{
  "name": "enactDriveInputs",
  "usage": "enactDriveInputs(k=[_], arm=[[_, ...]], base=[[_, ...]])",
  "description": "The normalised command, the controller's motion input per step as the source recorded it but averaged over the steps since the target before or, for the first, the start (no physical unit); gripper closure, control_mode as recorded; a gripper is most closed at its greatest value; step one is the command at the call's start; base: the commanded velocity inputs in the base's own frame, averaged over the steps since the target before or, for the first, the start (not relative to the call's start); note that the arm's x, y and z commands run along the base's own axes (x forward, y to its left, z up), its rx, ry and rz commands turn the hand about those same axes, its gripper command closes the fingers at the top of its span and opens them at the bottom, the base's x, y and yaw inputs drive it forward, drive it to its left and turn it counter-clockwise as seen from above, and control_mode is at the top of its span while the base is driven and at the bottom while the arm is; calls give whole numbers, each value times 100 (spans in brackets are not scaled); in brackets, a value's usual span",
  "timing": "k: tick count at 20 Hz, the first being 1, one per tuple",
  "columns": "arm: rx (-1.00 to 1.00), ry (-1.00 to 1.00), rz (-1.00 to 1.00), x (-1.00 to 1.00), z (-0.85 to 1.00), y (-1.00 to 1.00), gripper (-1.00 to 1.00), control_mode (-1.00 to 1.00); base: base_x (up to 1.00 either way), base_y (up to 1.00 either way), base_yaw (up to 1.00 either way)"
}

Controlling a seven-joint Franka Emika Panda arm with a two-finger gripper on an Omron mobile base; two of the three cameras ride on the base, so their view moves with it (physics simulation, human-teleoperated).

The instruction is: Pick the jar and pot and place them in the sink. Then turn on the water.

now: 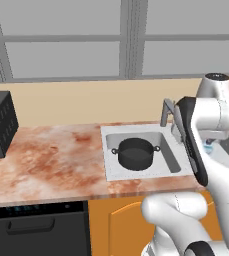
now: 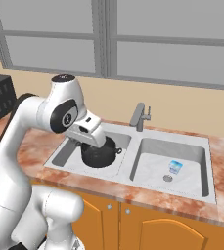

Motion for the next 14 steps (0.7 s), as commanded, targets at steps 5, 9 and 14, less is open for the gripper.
enactDriveInputs(k=[5, 9, 14], arm=[[0, 0, 0, -3, 2, 0, -100, 100], [0, 0, 0, 0, 0, 0, -100, 100], [0, 0, 0, 0, 0, 0, -100, 100]], base=[[-69, -19, -26], [-79, -2, -70], [-5, 1, -98]])
